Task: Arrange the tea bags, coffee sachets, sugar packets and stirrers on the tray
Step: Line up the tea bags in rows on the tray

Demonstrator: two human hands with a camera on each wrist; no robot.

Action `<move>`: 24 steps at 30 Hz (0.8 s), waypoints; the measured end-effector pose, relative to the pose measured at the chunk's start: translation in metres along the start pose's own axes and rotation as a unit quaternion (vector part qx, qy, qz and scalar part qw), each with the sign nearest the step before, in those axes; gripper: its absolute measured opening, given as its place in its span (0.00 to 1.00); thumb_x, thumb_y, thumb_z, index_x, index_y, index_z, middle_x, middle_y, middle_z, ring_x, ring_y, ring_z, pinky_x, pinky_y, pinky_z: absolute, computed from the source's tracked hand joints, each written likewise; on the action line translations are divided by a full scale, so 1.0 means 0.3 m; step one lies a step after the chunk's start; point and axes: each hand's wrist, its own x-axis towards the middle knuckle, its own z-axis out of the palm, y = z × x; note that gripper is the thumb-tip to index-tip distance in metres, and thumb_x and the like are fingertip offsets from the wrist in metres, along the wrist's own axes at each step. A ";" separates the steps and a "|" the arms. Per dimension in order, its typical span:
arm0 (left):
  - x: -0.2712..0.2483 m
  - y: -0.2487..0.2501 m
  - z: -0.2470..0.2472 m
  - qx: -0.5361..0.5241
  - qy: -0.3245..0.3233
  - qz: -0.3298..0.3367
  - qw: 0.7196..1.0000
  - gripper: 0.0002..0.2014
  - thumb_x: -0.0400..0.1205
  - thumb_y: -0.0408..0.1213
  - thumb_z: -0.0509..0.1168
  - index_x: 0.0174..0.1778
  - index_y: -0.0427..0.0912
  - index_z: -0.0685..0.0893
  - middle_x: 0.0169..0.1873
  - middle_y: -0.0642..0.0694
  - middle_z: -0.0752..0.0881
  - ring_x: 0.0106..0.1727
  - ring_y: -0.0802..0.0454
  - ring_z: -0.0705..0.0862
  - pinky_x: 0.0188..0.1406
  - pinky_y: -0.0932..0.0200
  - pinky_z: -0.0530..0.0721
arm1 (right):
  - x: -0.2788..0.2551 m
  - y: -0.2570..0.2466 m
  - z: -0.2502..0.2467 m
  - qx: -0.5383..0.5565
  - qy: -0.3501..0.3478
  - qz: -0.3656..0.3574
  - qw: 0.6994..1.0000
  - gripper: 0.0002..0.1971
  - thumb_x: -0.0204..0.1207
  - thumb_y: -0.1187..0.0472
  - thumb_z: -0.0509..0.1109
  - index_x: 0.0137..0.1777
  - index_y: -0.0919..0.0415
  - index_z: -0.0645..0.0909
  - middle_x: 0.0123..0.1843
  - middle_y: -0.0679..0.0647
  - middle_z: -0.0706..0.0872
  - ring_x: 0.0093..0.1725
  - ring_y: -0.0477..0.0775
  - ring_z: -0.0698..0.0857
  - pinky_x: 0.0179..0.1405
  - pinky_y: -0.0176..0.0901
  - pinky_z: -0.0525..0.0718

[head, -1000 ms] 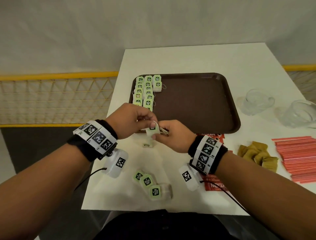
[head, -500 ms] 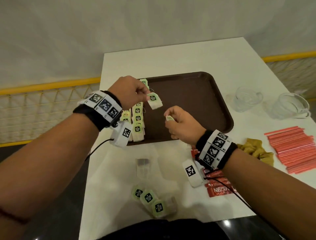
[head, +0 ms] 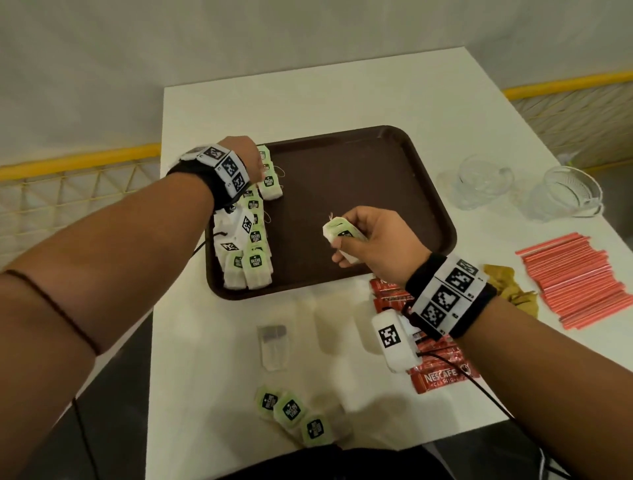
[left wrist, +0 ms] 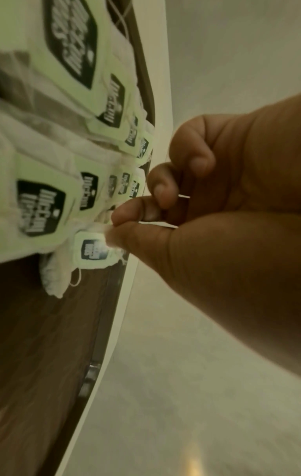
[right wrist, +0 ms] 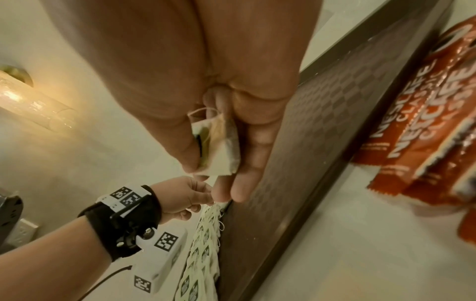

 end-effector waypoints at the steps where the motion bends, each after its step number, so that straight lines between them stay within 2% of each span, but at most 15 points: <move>1: 0.024 -0.011 0.017 0.008 0.001 -0.003 1.000 0.15 0.79 0.51 0.69 0.44 0.42 0.90 0.42 0.43 0.89 0.42 0.41 0.86 0.43 0.52 0.86 | -0.001 0.000 -0.002 0.007 0.005 0.001 1.000 0.10 0.78 0.66 0.75 0.57 0.65 0.83 0.47 0.59 0.92 0.42 0.55 0.93 0.43 0.55 0.93; 4: 0.046 -0.023 0.039 0.006 0.018 -0.022 1.000 0.16 0.75 0.55 0.69 0.40 0.44 0.88 0.40 0.44 0.89 0.36 0.43 0.84 0.41 0.50 0.88 | -0.002 0.000 -0.008 0.034 0.018 0.002 0.999 0.12 0.74 0.65 0.78 0.57 0.65 0.85 0.47 0.59 0.93 0.42 0.55 0.93 0.43 0.53 0.93; 7: -0.047 0.051 -0.010 -0.067 0.069 -0.015 0.995 0.16 0.77 0.55 0.69 0.45 0.44 0.88 0.44 0.46 0.88 0.45 0.43 0.85 0.43 0.53 0.82 | 0.004 -0.004 -0.014 0.068 0.031 0.003 0.997 0.14 0.73 0.67 0.78 0.58 0.65 0.85 0.47 0.59 0.93 0.42 0.56 0.94 0.43 0.49 0.93; 9: -0.118 0.112 -0.043 -0.158 0.096 0.038 0.982 0.14 0.80 0.57 0.66 0.47 0.49 0.86 0.44 0.52 0.86 0.48 0.50 0.83 0.48 0.55 0.79 | 0.011 -0.007 -0.020 0.090 0.033 0.003 0.995 0.15 0.73 0.67 0.78 0.59 0.65 0.83 0.48 0.59 0.92 0.43 0.57 0.94 0.43 0.48 0.92; 10: -0.168 0.143 -0.060 -0.203 0.088 0.082 0.972 0.15 0.80 0.59 0.65 0.47 0.52 0.86 0.42 0.55 0.85 0.47 0.55 0.82 0.47 0.57 0.77 | 0.015 -0.009 -0.021 0.096 0.032 0.003 0.995 0.16 0.73 0.67 0.78 0.60 0.64 0.82 0.49 0.59 0.92 0.43 0.57 0.94 0.43 0.47 0.92; 12: -0.268 0.189 -0.085 -0.257 0.037 0.166 0.951 0.17 0.79 0.62 0.64 0.48 0.53 0.87 0.39 0.59 0.86 0.43 0.62 0.83 0.44 0.62 0.77 | 0.023 -0.012 -0.024 0.103 0.026 -0.001 0.994 0.16 0.74 0.67 0.77 0.61 0.64 0.80 0.49 0.60 0.93 0.44 0.57 0.94 0.44 0.49 0.92; 14: -0.329 0.212 -0.089 -0.270 -0.001 0.214 0.939 0.15 0.79 0.60 0.66 0.48 0.54 0.88 0.35 0.58 0.87 0.37 0.67 0.82 0.38 0.70 0.77 | 0.033 -0.012 -0.026 0.101 0.013 -0.005 0.995 0.15 0.76 0.66 0.75 0.62 0.61 0.78 0.51 0.59 0.93 0.47 0.57 0.93 0.47 0.54 0.92; 15: -0.346 0.218 -0.086 -0.265 0.001 0.228 0.937 0.13 0.79 0.57 0.67 0.48 0.53 0.88 0.33 0.58 0.86 0.33 0.68 0.80 0.35 0.73 0.75 | 0.038 -0.013 -0.025 0.095 0.006 -0.008 0.995 0.15 0.77 0.66 0.75 0.61 0.60 0.78 0.52 0.59 0.93 0.48 0.56 0.93 0.48 0.55 0.91; 20: -0.383 0.209 -0.073 -0.280 0.063 0.196 0.938 0.05 0.81 0.49 0.70 0.45 0.53 0.88 0.29 0.58 0.83 0.29 0.67 0.78 0.34 0.68 0.73 | 0.046 -0.020 -0.010 0.084 -0.038 -0.011 0.996 0.20 0.79 0.67 0.73 0.68 0.60 0.74 0.54 0.56 0.93 0.45 0.59 0.93 0.46 0.53 0.92; 24: -0.396 0.170 -0.090 -0.301 0.132 0.145 0.933 0.04 0.81 0.46 0.70 0.46 0.50 0.88 0.27 0.60 0.79 0.27 0.71 0.76 0.28 0.78 0.67 | 0.045 -0.017 0.002 0.055 -0.052 -0.003 0.997 0.19 0.80 0.68 0.71 0.69 0.61 0.75 0.53 0.54 0.93 0.41 0.59 0.93 0.42 0.49 0.92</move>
